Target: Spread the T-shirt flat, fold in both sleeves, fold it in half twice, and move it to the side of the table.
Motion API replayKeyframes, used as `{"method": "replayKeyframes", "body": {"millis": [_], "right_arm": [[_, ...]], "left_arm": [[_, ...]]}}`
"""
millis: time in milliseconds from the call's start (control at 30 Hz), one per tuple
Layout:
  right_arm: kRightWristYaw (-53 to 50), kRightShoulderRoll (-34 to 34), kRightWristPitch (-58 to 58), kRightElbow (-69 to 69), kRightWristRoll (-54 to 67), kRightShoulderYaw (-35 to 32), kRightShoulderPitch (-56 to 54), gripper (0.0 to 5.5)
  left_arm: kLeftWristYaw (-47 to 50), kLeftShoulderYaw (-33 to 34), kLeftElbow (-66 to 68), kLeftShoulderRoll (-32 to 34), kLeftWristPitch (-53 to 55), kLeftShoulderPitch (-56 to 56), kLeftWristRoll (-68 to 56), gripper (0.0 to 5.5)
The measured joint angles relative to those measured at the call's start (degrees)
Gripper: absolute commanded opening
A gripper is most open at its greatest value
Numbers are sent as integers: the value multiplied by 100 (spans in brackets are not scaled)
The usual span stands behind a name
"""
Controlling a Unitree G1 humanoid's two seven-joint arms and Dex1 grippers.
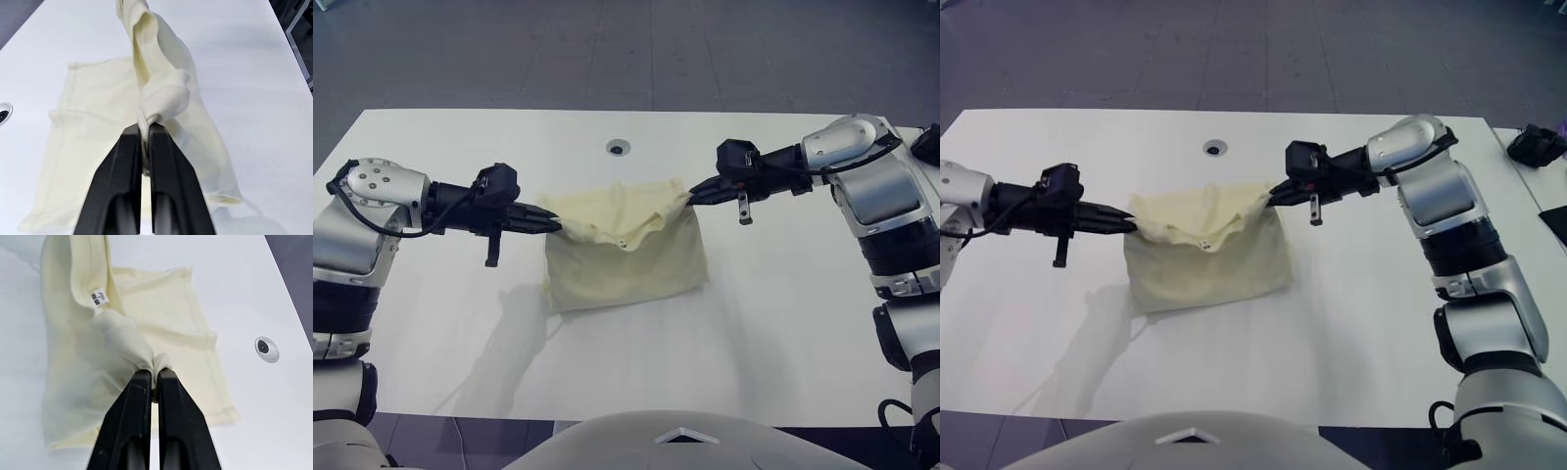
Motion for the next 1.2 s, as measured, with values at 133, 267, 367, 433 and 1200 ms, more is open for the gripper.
{"method": "replayKeyframes", "body": {"millis": [133,267,367,433,1200], "right_arm": [[-67,304,-450,878,-263,-1,-362,0],[-260,805,-951,2091,-557,15,-680,0],[-532,1191,-1359,3191,-797,20,-918,0],[-770,1410,-1632,3879,-976,9,-1043,0],[-1904,1967,-2452,5782,-1535,-732,-1741,0]], "left_arm": [[-119,-108,640,-203,-283,-348,270,2],[-169,-324,1328,-487,-620,-648,710,2],[-150,-476,2103,-802,-905,-938,1056,2],[-145,-527,2604,-1012,-1069,-1164,1210,2],[14,-244,4812,-1541,-1750,-2064,1953,2]]}}
